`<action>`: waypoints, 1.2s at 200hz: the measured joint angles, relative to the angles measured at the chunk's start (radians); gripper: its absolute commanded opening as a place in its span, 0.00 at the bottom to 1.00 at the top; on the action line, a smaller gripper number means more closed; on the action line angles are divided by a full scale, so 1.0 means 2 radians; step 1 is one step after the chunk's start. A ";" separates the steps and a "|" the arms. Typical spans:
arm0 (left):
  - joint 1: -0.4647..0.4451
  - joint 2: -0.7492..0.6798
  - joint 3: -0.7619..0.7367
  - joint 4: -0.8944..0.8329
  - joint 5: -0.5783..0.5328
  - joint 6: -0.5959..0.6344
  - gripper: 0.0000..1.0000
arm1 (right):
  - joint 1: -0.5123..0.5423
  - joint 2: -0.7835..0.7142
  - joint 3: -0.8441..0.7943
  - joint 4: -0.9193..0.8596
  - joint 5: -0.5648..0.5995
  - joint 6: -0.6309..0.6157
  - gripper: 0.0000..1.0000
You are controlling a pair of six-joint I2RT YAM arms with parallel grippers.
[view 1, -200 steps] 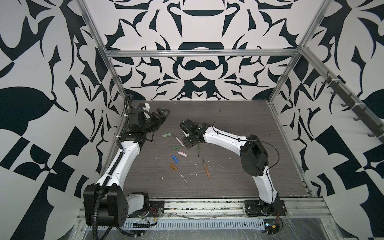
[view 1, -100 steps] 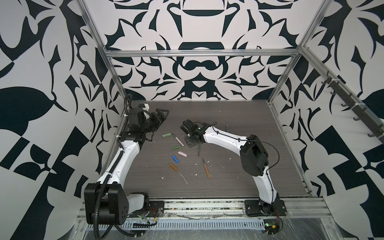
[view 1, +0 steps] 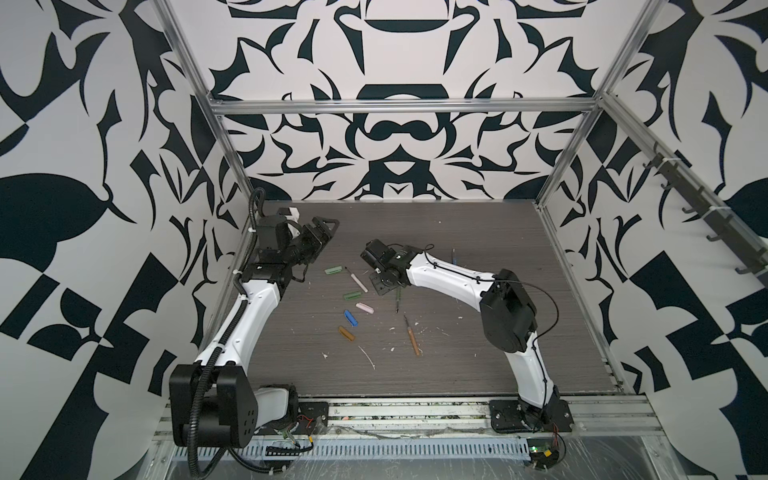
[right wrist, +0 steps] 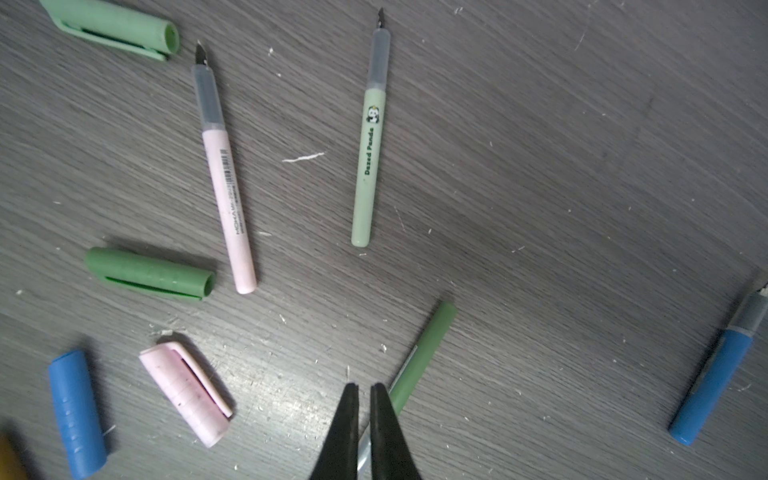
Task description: Insert the pens into the pen caps
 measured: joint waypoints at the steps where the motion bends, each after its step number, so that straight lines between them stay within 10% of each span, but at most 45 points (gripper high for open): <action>1: 0.000 0.001 0.000 0.000 0.000 0.000 0.89 | 0.000 0.000 0.000 0.000 0.000 0.000 0.12; 240: 0.016 0.010 -0.003 0.005 0.005 -0.013 0.89 | -0.004 0.150 0.211 -0.027 -0.069 -0.015 0.19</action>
